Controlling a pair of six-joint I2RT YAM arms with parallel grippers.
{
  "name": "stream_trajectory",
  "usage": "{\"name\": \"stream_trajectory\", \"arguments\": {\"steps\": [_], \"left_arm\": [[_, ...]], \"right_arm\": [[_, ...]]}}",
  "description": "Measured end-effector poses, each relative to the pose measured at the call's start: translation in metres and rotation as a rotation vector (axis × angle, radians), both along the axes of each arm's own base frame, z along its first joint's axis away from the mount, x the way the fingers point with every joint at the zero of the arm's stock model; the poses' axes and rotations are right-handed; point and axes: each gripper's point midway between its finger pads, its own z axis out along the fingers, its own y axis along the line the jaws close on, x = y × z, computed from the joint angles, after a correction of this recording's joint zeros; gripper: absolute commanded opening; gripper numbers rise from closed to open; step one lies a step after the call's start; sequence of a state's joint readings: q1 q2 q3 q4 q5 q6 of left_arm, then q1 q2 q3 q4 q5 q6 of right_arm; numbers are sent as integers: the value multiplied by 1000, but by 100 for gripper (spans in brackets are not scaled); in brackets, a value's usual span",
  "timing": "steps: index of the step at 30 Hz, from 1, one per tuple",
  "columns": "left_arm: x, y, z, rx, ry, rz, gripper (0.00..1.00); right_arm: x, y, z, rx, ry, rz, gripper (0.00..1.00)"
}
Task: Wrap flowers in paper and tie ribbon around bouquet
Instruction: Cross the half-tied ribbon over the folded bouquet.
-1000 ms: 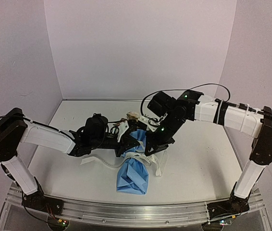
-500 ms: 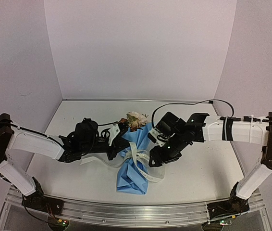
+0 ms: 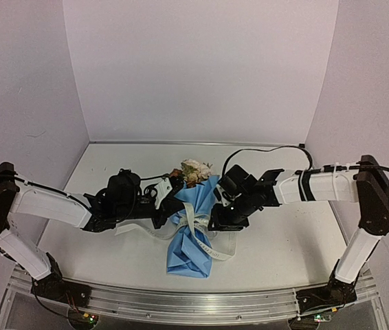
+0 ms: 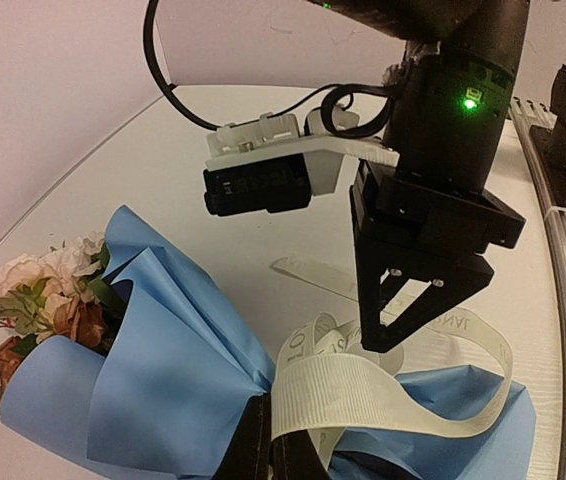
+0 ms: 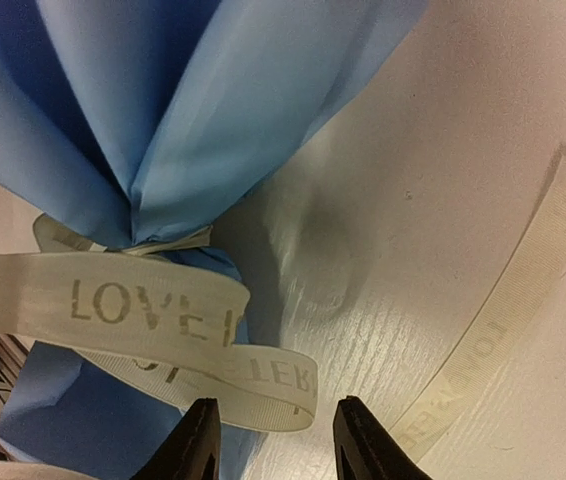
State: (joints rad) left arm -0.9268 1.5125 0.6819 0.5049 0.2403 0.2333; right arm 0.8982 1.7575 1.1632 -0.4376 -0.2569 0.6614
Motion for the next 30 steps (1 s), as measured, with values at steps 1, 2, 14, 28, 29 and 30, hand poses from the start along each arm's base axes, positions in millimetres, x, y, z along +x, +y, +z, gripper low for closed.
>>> {"name": "stream_trajectory", "arguments": {"steps": [1, 2, 14, 28, 29, 30], "left_arm": [[0, 0, 0, 1, -2, 1, 0], [1, 0, 0, 1, -3, 3, 0], [4, 4, -5, 23, 0, 31, 0], [2, 2, -2, 11, -1, 13, 4], [1, 1, -2, 8, -1, 6, 5], [0, 0, -1, 5, -1, 1, 6]], "right_arm": [[0, 0, -3, 5, 4, -10, 37], [0, 0, -6, 8, 7, -18, 35], [-4, 1, -19, 42, 41, -66, 0], [-9, 12, 59, 31, -82, 99, 0], [-8, 13, 65, 31, -91, 109, 0], [-7, 14, 70, 28, -98, 117, 0]]}}
